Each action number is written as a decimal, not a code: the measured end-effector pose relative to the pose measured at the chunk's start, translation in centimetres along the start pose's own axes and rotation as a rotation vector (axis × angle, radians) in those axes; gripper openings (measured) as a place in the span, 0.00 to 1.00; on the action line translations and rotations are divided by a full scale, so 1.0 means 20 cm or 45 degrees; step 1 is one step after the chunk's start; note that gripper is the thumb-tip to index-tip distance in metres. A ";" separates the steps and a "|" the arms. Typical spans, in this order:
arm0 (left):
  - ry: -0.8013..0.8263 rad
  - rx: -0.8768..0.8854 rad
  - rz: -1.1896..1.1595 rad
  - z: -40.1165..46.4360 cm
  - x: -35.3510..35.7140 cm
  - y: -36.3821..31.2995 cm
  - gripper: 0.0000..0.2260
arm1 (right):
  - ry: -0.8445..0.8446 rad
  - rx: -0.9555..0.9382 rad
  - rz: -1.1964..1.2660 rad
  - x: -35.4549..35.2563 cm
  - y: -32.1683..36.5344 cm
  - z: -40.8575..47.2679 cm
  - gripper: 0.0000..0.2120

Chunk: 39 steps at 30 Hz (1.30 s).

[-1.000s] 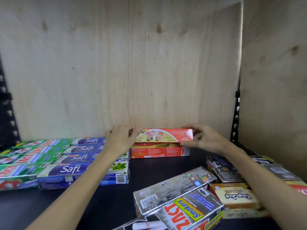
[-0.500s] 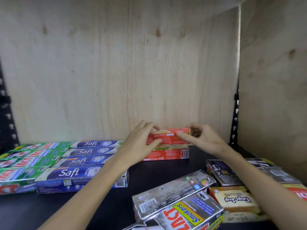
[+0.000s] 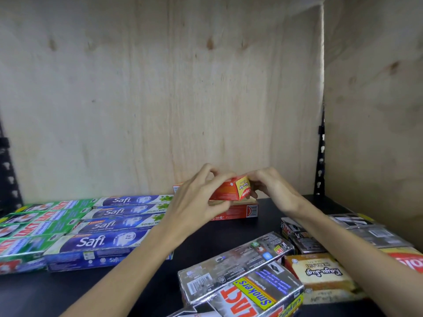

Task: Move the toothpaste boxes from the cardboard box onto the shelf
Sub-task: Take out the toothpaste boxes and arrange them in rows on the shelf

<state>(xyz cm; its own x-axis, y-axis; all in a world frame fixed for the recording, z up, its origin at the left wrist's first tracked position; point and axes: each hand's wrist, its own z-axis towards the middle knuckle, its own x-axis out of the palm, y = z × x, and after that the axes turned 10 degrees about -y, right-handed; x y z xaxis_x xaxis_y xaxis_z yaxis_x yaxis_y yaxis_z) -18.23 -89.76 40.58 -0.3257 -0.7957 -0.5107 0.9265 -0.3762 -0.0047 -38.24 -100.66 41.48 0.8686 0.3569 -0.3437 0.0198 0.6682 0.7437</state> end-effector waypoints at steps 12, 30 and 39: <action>-0.221 -0.028 -0.497 0.03 -0.07 0.03 0.22 | -0.085 -0.187 -0.479 -0.03 -0.11 0.01 0.35; 0.240 -0.251 -0.009 -0.06 -0.05 0.41 0.20 | -0.068 0.021 -0.481 -0.09 -0.16 0.00 0.22; 0.333 -0.432 -0.266 -0.05 -0.12 0.39 0.20 | -0.046 0.075 -0.515 -0.12 -0.15 0.00 0.25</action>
<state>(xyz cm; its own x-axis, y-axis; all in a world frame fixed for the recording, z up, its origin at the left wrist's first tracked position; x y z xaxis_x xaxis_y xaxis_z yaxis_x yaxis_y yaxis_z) -10.05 -90.40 40.94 -0.4938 -0.5570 -0.6678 0.8695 -0.3046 -0.3888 -40.33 -103.58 40.05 0.8017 0.0491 -0.5956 0.3907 0.7111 0.5846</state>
